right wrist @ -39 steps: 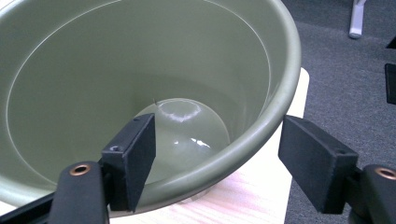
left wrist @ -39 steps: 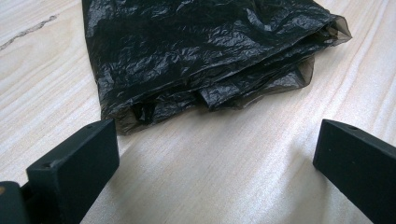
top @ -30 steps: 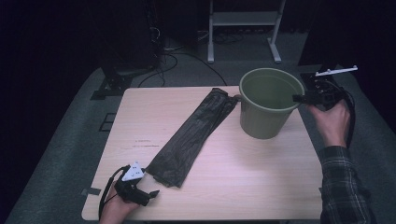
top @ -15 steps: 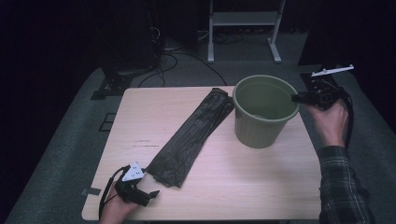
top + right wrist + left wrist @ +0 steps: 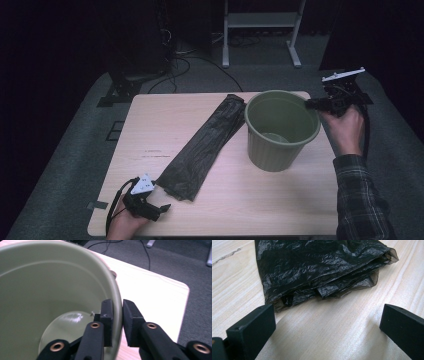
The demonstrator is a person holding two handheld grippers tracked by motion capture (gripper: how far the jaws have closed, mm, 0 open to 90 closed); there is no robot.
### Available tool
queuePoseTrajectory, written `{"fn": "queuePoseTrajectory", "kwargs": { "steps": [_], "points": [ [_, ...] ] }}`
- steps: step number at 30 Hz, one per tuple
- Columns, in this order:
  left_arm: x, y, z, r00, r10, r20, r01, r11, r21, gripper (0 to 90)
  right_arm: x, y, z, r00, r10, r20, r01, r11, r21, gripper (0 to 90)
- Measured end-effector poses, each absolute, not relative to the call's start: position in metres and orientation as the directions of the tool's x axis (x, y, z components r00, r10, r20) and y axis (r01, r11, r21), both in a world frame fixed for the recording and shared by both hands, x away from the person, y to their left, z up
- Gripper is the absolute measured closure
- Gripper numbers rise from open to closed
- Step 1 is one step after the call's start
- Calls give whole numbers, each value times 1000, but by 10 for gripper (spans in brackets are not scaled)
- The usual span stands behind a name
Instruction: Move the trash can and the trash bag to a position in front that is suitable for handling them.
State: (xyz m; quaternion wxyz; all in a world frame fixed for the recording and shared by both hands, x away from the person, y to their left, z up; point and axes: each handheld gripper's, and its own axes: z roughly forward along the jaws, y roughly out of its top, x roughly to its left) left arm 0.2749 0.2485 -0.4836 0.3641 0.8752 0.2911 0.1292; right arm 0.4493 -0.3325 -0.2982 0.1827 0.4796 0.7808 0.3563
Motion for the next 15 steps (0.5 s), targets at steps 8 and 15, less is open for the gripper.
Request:
{"fn": "queuePoseTrajectory", "kwargs": {
  "steps": [8, 15],
  "points": [
    [275, 248, -484, 797, 603, 13, 416, -565, 713, 0, 448, -317, -298, -508, 861, 17, 592, 334, 733, 803],
    [275, 247, -484, 798, 602, 13, 414, -566, 713, 0, 445, -289, -299, -562, 827, -6, 557, 384, 737, 805]
  ]
}}
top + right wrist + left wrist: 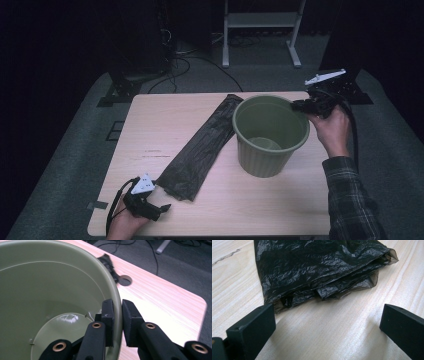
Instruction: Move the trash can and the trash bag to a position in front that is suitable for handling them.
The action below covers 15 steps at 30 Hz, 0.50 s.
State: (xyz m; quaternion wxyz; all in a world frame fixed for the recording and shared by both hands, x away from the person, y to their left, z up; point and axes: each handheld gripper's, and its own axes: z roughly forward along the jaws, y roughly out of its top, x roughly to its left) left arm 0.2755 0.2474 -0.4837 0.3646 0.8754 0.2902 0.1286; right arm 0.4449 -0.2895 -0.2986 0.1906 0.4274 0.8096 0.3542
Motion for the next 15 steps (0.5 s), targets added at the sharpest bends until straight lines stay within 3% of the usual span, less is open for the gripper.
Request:
{"fn": "queuePoseTrajectory", "kwargs": {
  "steps": [15],
  "points": [
    [276, 247, -484, 799, 602, 13, 414, -564, 714, 0, 436, -241, -300, -669, 743, -1, 496, 447, 744, 805]
  ]
}}
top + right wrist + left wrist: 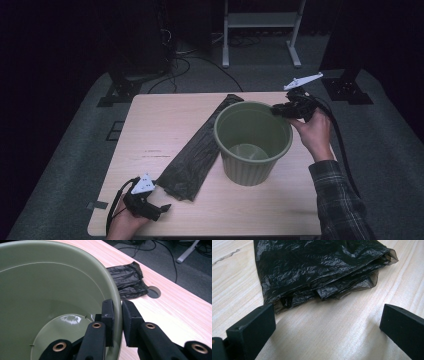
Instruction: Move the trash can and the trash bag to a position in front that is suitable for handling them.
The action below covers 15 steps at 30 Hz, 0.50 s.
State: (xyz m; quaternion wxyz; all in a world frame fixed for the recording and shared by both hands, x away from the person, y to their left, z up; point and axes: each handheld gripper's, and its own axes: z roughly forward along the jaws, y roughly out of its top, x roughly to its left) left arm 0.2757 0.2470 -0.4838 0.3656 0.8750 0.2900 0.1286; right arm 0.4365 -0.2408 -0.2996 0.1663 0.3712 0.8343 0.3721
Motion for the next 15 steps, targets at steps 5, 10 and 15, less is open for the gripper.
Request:
{"fn": "queuePoseTrajectory", "kwargs": {
  "steps": [5, 10, 15],
  "points": [
    [276, 247, -484, 799, 601, 12, 414, -564, 714, 0, 434, -233, -299, -683, 730, -5, 487, 461, 742, 805],
    [276, 247, -484, 799, 601, 13, 413, -564, 715, 0, 431, -217, -298, -715, 699, -17, 464, 492, 736, 806],
    [276, 247, -484, 799, 601, 13, 413, -564, 715, 0, 427, -206, -298, -735, 678, -22, 448, 509, 735, 805]
  ]
}}
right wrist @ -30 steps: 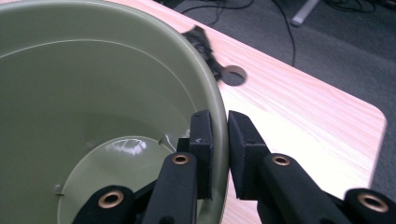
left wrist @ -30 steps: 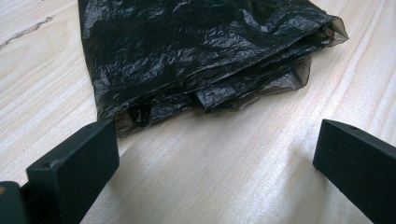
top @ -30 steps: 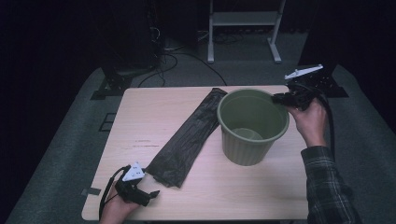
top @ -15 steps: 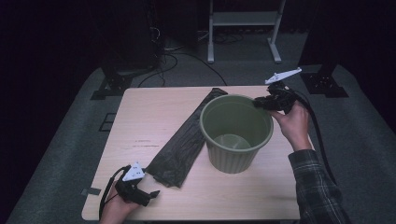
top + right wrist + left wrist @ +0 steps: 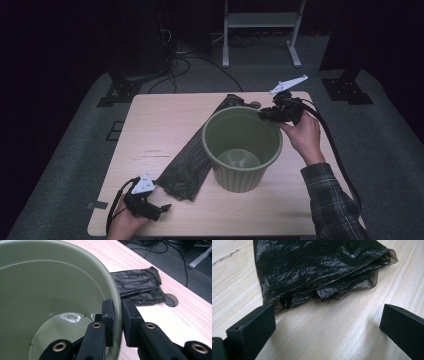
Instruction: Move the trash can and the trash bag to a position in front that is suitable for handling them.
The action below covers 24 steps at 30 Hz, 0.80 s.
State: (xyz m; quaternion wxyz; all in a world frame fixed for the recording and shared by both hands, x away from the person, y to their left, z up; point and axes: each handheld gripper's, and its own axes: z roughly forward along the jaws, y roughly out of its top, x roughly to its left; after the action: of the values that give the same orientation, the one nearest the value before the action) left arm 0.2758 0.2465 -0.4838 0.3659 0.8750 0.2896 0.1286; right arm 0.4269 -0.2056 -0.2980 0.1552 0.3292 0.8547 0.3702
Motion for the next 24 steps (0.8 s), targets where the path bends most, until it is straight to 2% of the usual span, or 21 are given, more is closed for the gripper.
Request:
{"fn": "queuePoseTrajectory", "kwargs": {
  "steps": [21, 22, 24],
  "points": [
    [276, 246, -484, 799, 601, 12, 414, -564, 715, 0, 418, -180, -297, -783, 621, -23, 411, 546, 730, 791],
    [276, 246, -484, 799, 601, 12, 414, -564, 715, 0, 417, -181, -297, -782, 623, -26, 408, 543, 734, 765],
    [276, 246, -484, 799, 601, 12, 414, -564, 715, 0, 415, -185, -296, -777, 629, -13, 402, 512, 759, 618]
  ]
}}
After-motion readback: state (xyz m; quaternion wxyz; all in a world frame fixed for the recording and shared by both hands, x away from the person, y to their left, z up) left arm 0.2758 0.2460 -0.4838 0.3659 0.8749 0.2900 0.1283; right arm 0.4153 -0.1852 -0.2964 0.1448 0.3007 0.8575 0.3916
